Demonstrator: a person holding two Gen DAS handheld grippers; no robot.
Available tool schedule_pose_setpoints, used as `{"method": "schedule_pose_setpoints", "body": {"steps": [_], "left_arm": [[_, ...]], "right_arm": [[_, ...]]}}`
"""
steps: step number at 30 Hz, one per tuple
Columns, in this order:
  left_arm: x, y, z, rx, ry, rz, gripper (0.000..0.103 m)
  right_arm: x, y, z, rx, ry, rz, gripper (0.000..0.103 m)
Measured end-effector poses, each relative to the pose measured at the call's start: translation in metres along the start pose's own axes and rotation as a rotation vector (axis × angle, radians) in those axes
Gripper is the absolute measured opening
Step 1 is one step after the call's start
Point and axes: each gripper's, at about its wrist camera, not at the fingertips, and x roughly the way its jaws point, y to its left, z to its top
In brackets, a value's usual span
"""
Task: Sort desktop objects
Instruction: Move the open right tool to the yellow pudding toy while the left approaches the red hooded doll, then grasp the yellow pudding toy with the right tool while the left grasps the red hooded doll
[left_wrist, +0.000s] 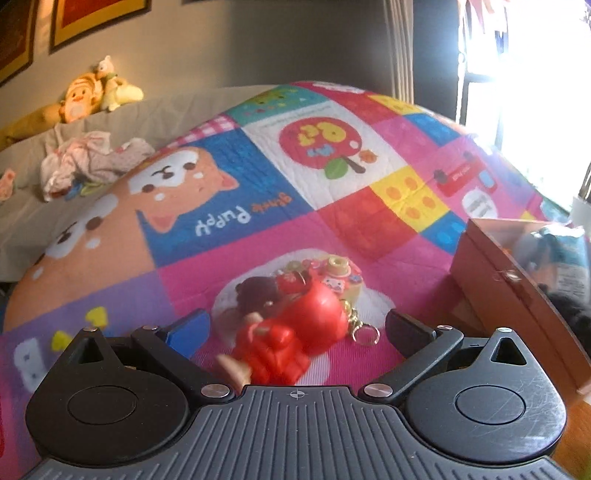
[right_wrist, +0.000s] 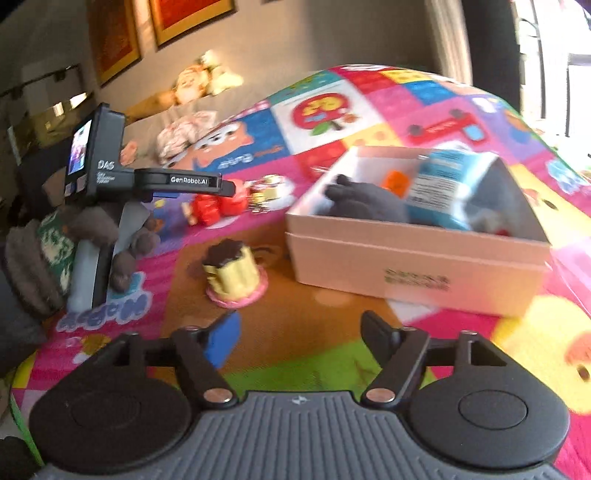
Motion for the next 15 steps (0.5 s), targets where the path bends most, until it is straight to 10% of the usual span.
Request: {"method": "schedule_pose_setpoints", "body": {"steps": [4,9,15], "left_arm": [[-0.002,-0.013,-0.005,0.009,0.012,-0.067,0.103],[-0.043,-0.027,-0.014,0.114,-0.077,-0.324,0.103],[-0.035,-0.020,-0.014,0.136,-0.079,-0.125,0.103]], "right_arm": [[0.005,-0.010,-0.011,0.053,0.000,-0.026,0.084],[0.008,-0.017,-0.012,0.107,-0.001,-0.009,0.090],[0.006,-0.019,-0.013,0.123,-0.018,0.001,0.096]]}}
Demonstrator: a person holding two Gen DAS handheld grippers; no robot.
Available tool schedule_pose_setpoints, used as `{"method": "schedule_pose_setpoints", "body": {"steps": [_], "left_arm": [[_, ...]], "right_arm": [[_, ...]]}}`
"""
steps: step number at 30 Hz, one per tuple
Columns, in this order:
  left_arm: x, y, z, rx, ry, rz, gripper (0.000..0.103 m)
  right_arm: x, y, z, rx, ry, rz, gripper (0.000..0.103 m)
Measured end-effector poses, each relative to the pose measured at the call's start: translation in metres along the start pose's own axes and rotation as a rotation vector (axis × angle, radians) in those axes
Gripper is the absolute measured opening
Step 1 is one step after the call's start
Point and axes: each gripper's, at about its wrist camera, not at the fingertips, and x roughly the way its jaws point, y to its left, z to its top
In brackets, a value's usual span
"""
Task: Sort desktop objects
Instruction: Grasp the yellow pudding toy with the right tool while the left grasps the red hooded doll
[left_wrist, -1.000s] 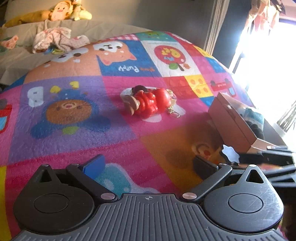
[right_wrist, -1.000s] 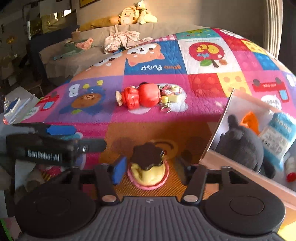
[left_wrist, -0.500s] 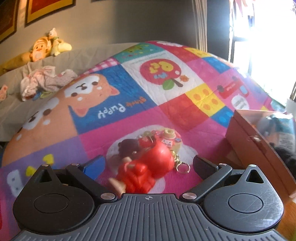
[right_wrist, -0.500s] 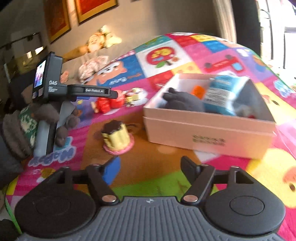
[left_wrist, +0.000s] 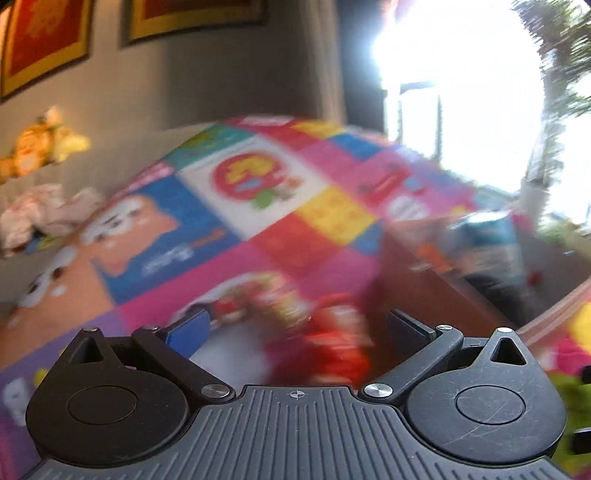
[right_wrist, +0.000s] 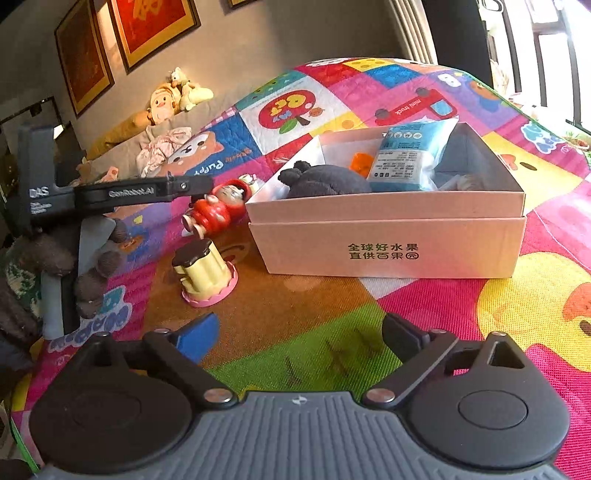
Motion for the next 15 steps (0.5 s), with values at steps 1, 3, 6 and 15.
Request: {"method": "schedule_pose_setpoints", "body": {"steps": [1,3,6,15], "left_arm": [[0.009,0.005,0.000,-0.023,0.035,0.022,0.103],[0.020,0.015,-0.002,-0.106,0.084,-0.013,0.103],[0.031,0.010,-0.001,-0.136,0.125,-0.095,0.103],[0.043,-0.025,-0.004,0.034,0.177,-0.085,0.062]], "right_arm": [[0.001,-0.001,0.001,0.005,0.001,0.001,0.096],[0.002,-0.002,0.001,0.015,0.004,0.003,0.097],[0.001,-0.003,0.001,0.021,0.002,0.001,0.098],[0.002,-0.003,0.001,0.027,0.002,0.001,0.098]]}}
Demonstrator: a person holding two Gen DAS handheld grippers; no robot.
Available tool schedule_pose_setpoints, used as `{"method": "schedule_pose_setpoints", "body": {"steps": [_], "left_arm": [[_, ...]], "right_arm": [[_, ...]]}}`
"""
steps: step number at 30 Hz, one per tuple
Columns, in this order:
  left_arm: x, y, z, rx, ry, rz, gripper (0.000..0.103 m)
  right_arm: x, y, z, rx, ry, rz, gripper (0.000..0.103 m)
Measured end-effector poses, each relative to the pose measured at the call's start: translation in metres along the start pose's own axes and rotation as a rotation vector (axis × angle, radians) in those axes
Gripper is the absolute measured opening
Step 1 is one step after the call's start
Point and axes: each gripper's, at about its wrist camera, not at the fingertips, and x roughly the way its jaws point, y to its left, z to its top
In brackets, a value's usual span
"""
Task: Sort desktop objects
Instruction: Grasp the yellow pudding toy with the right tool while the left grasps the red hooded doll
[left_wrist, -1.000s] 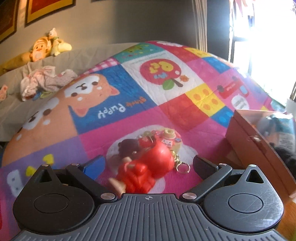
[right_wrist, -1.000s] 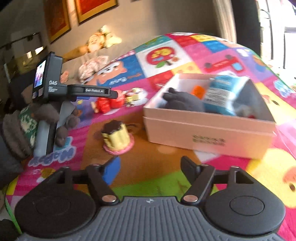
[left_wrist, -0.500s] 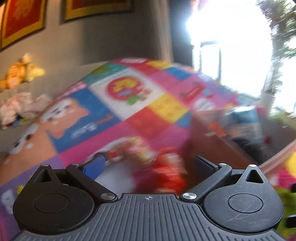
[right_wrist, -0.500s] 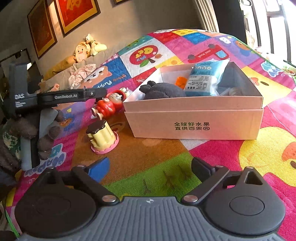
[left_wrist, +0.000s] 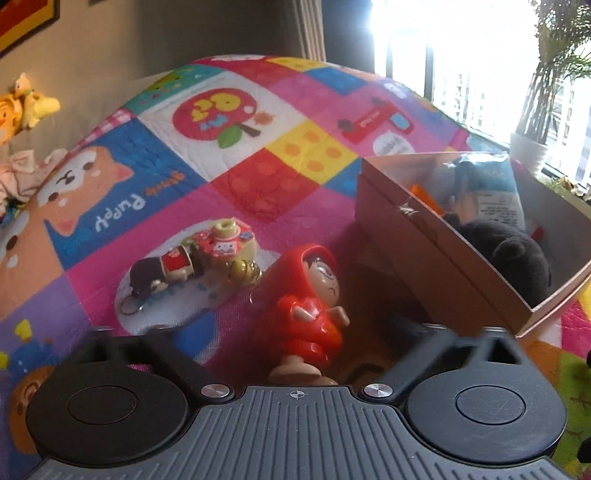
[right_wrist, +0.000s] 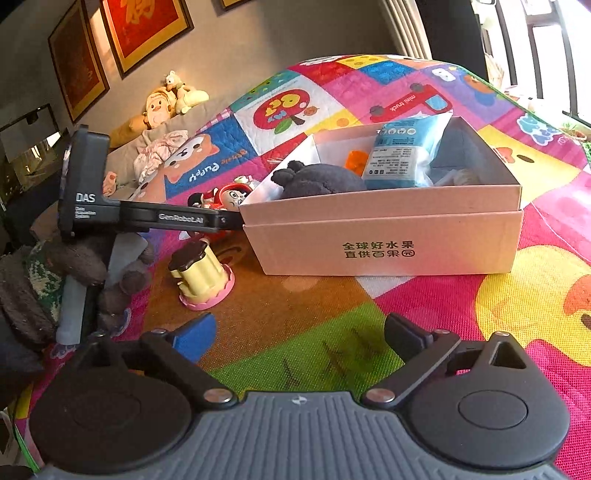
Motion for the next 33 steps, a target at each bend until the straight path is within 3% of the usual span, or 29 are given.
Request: {"method": "schedule_pose_setpoints", "body": {"steps": [1,4,7,10,14,18,24,27,28,29,33], "left_arm": [[0.003,0.001,0.001,-0.007,0.019,-0.004,0.057],[0.004,0.000,-0.001,-0.013,0.021,0.001,0.058],[-0.005,-0.006,-0.004,0.025,-0.011,0.034,0.056],[-0.025,-0.002,-0.009,-0.006,-0.036,0.033,0.056],[-0.069,0.012,-0.033,-0.064,-0.034,-0.007,0.056],[-0.111,0.022,-0.069,-0.126,-0.011,-0.027,0.056],[-0.143,0.037,-0.105,-0.206,0.031,-0.005,0.056],[-0.151,0.036,-0.111,-0.180,0.024,-0.011,0.066],[-0.153,0.035,-0.111,-0.167,0.017,-0.015,0.069],[-0.153,0.032,-0.110,-0.149,0.009,-0.012,0.074],[-0.148,0.010,-0.107,-0.029,-0.002,0.030,0.078]], "right_arm": [[0.000,0.000,0.000,0.001,0.000,0.001,0.098],[0.000,0.000,0.000,0.004,0.002,0.000,0.098],[0.001,0.000,0.000,0.004,0.006,-0.005,0.098],[0.002,0.004,0.001,-0.017,0.015,-0.024,0.098],[0.000,0.030,0.002,-0.167,0.000,-0.033,0.098],[0.006,0.069,0.013,-0.336,-0.010,0.020,0.096],[0.055,0.109,0.025,-0.480,0.067,0.038,0.081],[0.078,0.115,0.029,-0.469,0.098,0.013,0.081],[0.083,0.115,0.030,-0.458,0.102,0.006,0.074],[0.088,0.115,0.033,-0.446,0.106,-0.003,0.056],[0.083,0.111,0.038,-0.395,0.126,0.010,0.055]]}}
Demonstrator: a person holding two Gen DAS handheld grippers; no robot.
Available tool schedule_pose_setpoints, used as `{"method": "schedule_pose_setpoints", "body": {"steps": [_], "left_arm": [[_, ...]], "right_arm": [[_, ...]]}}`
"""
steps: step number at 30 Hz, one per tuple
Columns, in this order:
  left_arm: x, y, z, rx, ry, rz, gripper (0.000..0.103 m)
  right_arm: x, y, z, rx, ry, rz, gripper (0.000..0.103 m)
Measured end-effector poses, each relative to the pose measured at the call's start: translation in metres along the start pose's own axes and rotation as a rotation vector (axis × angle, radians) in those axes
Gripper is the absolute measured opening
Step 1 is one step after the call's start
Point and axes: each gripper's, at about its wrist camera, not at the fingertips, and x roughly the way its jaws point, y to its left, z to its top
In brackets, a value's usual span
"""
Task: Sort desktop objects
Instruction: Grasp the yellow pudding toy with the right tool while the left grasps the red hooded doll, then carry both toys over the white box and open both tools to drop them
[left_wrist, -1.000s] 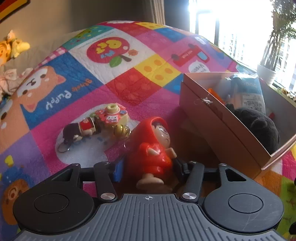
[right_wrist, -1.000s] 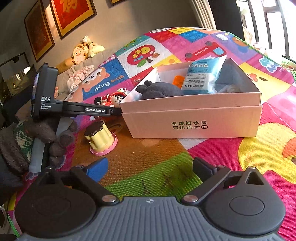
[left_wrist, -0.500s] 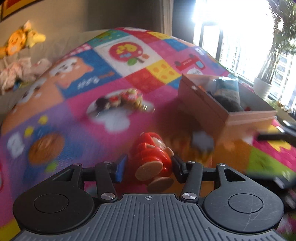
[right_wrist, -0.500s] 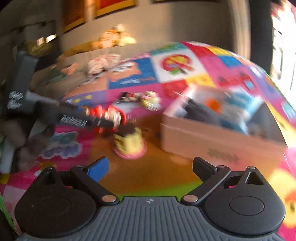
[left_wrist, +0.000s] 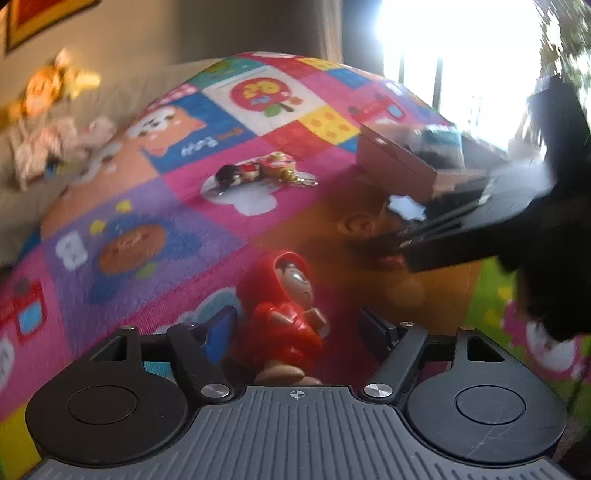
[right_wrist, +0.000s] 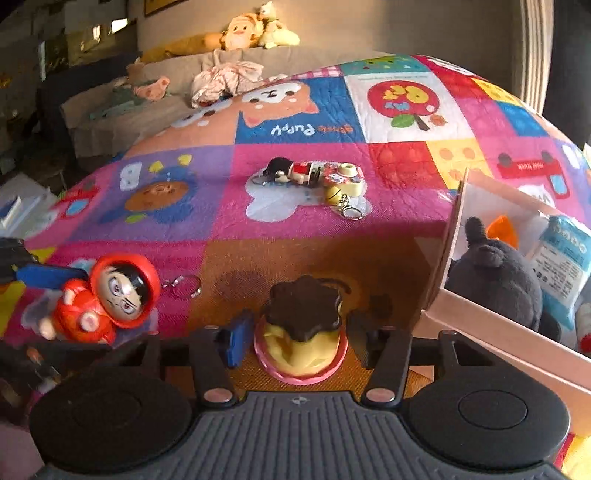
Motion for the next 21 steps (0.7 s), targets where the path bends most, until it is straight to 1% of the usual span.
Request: {"method": "schedule_pose_setpoints", "body": {"steps": [2,3,5,7,10,12,15,18,21], "left_arm": [[0.007,-0.011,-0.001,0.057,0.005,0.037,0.078],[0.011,-0.015,-0.002,0.077,0.011,0.055,0.074],[0.017,-0.019,-0.004,0.090,0.015,0.082,0.069],[0.017,-0.017,-0.003,0.086,0.012,0.089,0.055],[0.014,-0.017,-0.002,0.080,0.018,0.085,0.055],[0.009,-0.021,0.000,0.073,0.018,0.056,0.055],[-0.003,-0.030,0.013,0.062,-0.009,-0.023,0.055],[-0.020,-0.047,0.046,0.086,-0.103,-0.092,0.055],[-0.031,-0.069,0.090,0.139,-0.225,-0.155,0.055]], "right_arm": [[-0.010,0.000,-0.002,-0.011,-0.004,0.009,0.055],[-0.017,0.000,-0.004,-0.017,-0.003,0.017,0.055],[-0.033,-0.003,-0.011,-0.012,0.005,0.029,0.055],[-0.051,-0.010,-0.019,0.002,0.008,0.031,0.054],[-0.079,-0.023,-0.031,0.041,0.001,0.028,0.054],[-0.098,-0.034,-0.040,0.077,-0.001,0.020,0.054],[-0.124,-0.049,-0.049,0.122,-0.025,-0.003,0.053],[-0.153,-0.067,-0.051,0.173,-0.077,-0.019,0.053],[-0.190,-0.088,-0.046,0.221,-0.184,-0.061,0.053]]}}
